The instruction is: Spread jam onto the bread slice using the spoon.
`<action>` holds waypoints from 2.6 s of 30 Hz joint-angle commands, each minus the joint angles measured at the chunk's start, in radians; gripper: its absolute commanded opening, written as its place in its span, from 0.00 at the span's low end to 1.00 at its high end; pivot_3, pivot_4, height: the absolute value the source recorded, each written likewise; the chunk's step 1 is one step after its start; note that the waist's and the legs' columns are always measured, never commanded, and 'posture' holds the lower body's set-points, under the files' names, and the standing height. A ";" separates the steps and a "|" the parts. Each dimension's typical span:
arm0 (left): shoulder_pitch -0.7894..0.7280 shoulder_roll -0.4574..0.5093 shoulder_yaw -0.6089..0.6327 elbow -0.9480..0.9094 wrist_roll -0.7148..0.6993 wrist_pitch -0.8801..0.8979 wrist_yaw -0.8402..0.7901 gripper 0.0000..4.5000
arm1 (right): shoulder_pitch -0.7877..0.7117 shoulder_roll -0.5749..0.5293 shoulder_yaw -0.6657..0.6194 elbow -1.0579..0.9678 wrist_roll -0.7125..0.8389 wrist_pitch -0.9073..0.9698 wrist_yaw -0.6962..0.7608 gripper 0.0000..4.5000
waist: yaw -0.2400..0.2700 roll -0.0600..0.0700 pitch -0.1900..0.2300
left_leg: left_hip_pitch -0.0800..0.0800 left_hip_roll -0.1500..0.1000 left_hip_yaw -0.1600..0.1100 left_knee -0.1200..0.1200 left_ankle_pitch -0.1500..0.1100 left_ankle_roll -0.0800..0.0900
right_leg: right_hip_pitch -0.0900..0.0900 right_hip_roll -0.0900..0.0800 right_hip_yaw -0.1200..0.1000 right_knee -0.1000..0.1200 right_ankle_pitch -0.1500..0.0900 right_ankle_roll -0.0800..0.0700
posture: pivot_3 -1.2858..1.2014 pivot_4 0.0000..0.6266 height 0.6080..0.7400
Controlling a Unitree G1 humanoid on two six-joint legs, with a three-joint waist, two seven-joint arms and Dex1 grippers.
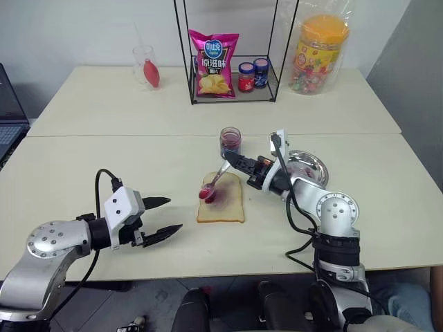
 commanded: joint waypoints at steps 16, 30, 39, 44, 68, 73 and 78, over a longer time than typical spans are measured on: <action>-0.074 -0.001 -0.029 -0.002 0.023 -0.033 0.009 0.81 | -0.031 -0.171 -0.022 0.185 -0.127 -0.161 0.085 0.01 | 0.005 0.000 0.000 | 0.000 0.000 0.000 0.001 0.000 0.000 | 0.001 0.000 0.000 0.000 0.000 0.001 | 0.52 0.24 1.00; -0.107 -0.009 -0.049 0.000 0.027 -0.032 0.019 0.81 | -0.057 -0.083 -0.131 0.033 0.085 -0.013 -0.061 0.01 | 0.003 0.000 0.000 | 0.000 0.000 0.000 0.001 0.000 0.000 | 0.001 0.000 0.000 0.000 0.001 0.001 | 0.52 0.24 1.00; -0.141 -0.014 -0.083 0.006 0.035 -0.031 0.019 0.81 | -0.049 -0.032 -0.055 0.148 -0.024 -0.124 -0.047 0.01 | 0.002 0.000 0.000 | 0.000 0.000 0.000 0.001 0.000 0.000 | 0.001 0.000 0.000 0.000 0.001 0.000 | 0.52 0.24 1.00; -0.145 -0.016 -0.093 0.011 0.044 -0.042 0.021 0.81 | -0.021 -0.059 -0.051 0.143 -0.030 -0.108 -0.043 0.01 | 0.002 0.000 0.000 | 0.000 0.000 0.000 0.001 0.000 0.000 | 0.001 0.000 0.000 0.000 0.002 -0.001 | 0.52 0.24 1.00; -0.145 -0.017 -0.108 0.011 0.046 -0.047 0.008 0.81 | -0.014 -0.083 -0.177 0.045 0.220 0.084 -0.176 0.01 | 0.002 0.000 0.000 | 0.000 0.000 0.000 0.001 0.000 0.000 | 0.001 0.000 0.001 0.000 0.001 0.000 | 0.52 0.24 1.00; -0.143 -0.020 -0.111 0.013 0.051 -0.052 0.005 0.81 | -0.018 -0.054 -0.140 0.109 0.159 0.020 -0.163 0.01 | 0.001 0.000 0.000 | 0.000 0.000 0.000 0.001 0.000 0.000 | 0.001 0.001 0.000 0.000 0.001 0.000 | 0.52 0.24 1.00; -0.135 -0.023 -0.112 0.009 0.054 -0.056 0.007 0.81 | -0.019 -0.041 -0.121 0.119 0.148 0.005 -0.163 0.01 | 0.002 0.000 0.000 | 0.000 0.000 0.000 0.001 0.000 0.000 | 0.001 0.001 0.000 0.000 0.001 0.000 | 0.52 0.24 1.00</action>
